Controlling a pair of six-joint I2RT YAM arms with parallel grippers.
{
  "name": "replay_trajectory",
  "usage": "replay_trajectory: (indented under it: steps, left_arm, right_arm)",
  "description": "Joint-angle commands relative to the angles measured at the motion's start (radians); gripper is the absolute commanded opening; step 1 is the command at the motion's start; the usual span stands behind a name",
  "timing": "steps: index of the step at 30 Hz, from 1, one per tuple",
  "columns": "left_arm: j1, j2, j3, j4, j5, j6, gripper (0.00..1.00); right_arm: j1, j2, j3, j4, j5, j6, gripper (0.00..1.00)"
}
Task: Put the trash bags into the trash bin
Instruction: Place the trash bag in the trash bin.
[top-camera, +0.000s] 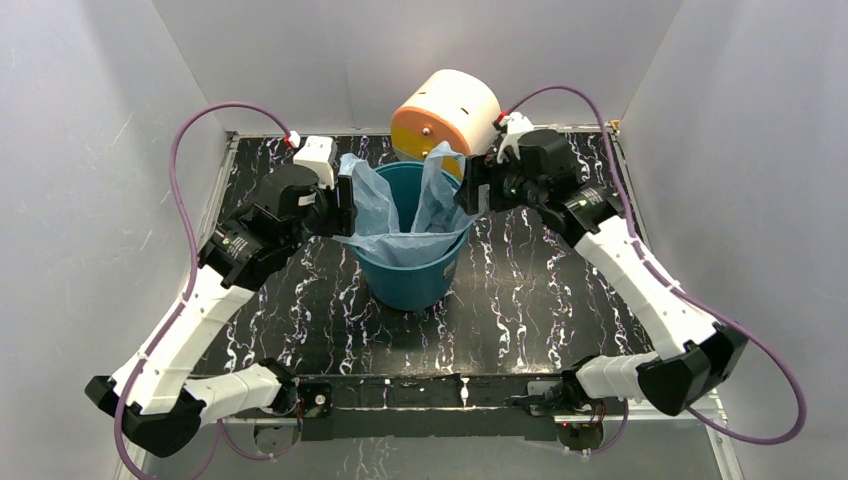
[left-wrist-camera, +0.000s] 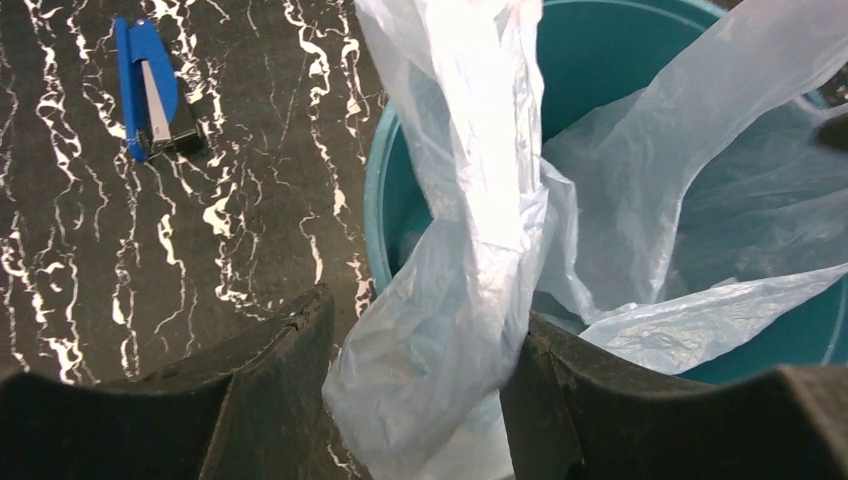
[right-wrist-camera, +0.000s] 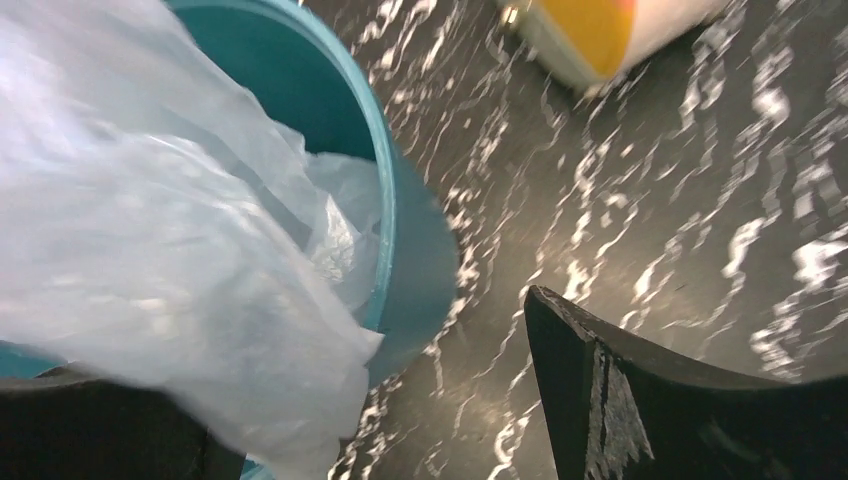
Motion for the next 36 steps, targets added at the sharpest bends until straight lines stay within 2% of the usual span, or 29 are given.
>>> replay_trajectory:
  steps: [1, 5, 8, 12, 19, 23, 27, 31, 36]
  left_arm:
    - [0.001, -0.013, 0.048, -0.053, -0.047, 0.035, 0.57]
    - [0.001, -0.005, 0.119, -0.080, -0.057, 0.068, 0.58]
    - [0.001, 0.016, 0.149, -0.090, -0.018, 0.083, 0.58]
    - [0.001, 0.052, 0.195, -0.107, -0.022, 0.121, 0.59]
    - [0.001, 0.203, 0.429, -0.198, 0.043, 0.247, 0.62]
    - [0.002, 0.281, 0.528, -0.222, 0.047, 0.313, 0.64]
    - [0.008, 0.395, 0.628, -0.285, 0.068, 0.355, 0.65]
    - [0.018, 0.432, 0.626, -0.287, 0.087, 0.376, 0.64]
    - [0.038, 0.439, 0.609, -0.267, 0.072, 0.375, 0.58]
  right_arm:
    - [-0.001, -0.073, 0.113, 0.061, 0.092, -0.185, 0.99]
    - [-0.002, -0.065, 0.160, 0.078, -0.026, -0.258, 0.98]
    - [-0.001, -0.042, 0.214, 0.084, -0.130, -0.277, 0.89]
    - [0.019, 0.064, 0.382, -0.021, -0.224, -0.295, 0.88]
    - [0.132, 0.242, 0.588, -0.174, -0.061, -0.448, 0.95]
    - [0.174, 0.293, 0.635, -0.169, -0.082, -0.477, 0.97]
    - [0.207, 0.354, 0.714, -0.202, -0.017, -0.476, 0.97]
    - [0.222, 0.353, 0.720, -0.211, 0.015, -0.456, 0.96]
    - [0.225, 0.292, 0.654, -0.177, 0.030, -0.448, 0.97]
